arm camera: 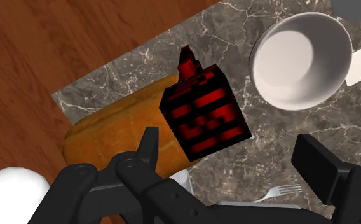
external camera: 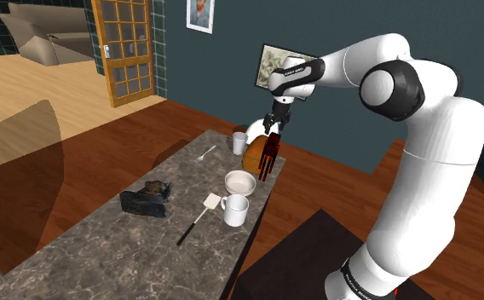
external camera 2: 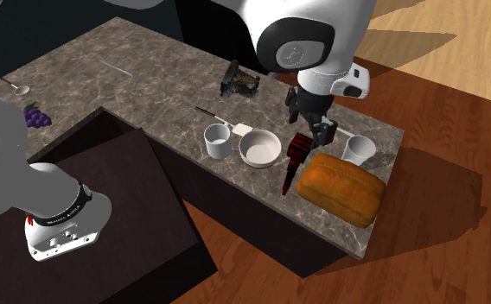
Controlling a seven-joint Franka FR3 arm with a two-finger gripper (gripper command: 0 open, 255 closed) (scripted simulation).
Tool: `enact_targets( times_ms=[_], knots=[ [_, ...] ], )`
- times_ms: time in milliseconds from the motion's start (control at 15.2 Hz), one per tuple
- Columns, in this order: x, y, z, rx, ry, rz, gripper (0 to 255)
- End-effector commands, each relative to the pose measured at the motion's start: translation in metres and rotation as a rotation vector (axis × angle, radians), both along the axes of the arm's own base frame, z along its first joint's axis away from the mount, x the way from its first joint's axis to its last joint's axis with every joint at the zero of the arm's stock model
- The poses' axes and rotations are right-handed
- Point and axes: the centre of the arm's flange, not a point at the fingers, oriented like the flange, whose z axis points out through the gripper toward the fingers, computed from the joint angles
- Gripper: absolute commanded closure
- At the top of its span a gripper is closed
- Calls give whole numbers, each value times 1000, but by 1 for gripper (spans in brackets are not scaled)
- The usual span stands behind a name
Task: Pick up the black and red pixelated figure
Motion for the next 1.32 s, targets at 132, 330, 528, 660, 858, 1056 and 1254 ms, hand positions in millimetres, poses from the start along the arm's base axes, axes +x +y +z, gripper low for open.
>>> enact_targets(
  times_ms=[132,330,528,660,858,1056,1254],
  knots=[
    [9,-8,-17,-4,3,2,0],
    [9,-8,-33,-4,3,2,0],
    [9,-8,-47,-4,3,2,0],
    [9,-7,-47,-4,3,2,255],
    [9,-7,-47,-4,3,2,255],
    [9,-7,-47,-4,3,2,255],
    [9,-8,-47,-4,3,2,255]
  ],
)
